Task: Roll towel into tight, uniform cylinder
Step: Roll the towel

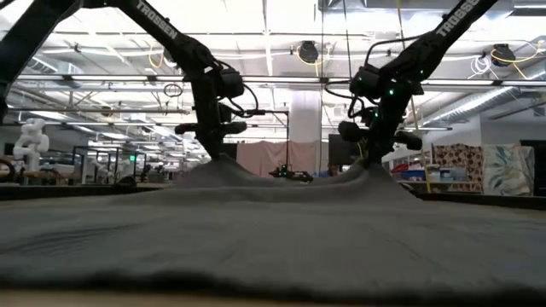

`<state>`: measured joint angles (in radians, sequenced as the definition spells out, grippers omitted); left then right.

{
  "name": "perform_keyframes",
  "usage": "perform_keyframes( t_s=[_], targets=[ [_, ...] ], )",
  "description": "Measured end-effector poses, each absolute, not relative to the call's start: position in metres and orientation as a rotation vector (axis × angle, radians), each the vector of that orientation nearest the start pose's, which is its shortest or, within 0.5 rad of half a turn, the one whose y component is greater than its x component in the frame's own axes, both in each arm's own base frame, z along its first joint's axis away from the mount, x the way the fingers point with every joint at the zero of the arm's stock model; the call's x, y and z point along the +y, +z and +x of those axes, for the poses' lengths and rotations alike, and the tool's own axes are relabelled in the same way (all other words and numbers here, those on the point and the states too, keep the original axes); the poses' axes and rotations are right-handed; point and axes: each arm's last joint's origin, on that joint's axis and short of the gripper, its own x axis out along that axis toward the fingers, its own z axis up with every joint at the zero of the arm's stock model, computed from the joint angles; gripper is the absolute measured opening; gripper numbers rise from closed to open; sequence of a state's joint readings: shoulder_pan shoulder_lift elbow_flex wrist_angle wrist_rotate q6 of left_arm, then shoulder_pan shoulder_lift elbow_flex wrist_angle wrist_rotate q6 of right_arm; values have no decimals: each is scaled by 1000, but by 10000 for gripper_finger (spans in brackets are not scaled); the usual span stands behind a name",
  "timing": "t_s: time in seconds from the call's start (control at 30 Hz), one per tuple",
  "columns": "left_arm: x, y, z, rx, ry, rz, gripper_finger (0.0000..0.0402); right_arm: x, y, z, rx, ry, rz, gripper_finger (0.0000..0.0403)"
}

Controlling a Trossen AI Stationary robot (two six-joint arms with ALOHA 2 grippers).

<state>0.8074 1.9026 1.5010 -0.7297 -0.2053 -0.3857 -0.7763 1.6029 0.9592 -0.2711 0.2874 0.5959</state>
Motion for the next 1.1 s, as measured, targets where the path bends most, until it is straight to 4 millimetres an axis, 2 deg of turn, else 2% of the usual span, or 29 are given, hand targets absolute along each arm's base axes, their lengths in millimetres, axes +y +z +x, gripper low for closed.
perform_keyframes(
  t_s=[0.27,0.67,0.83,1.1],
  targets=[
    [307,231,266,818,1181,-627,0,-253,206,220,427,-1199,629,1],
    [306,230,264,836,1182,-638,9,-250,202,218,461,-1186,707,10],
    [303,228,262,884,1153,-667,58,-249,200,217,476,-1156,765,56],
    [293,222,255,1018,1110,-720,170,-239,204,210,563,-1126,796,139]
  ],
)
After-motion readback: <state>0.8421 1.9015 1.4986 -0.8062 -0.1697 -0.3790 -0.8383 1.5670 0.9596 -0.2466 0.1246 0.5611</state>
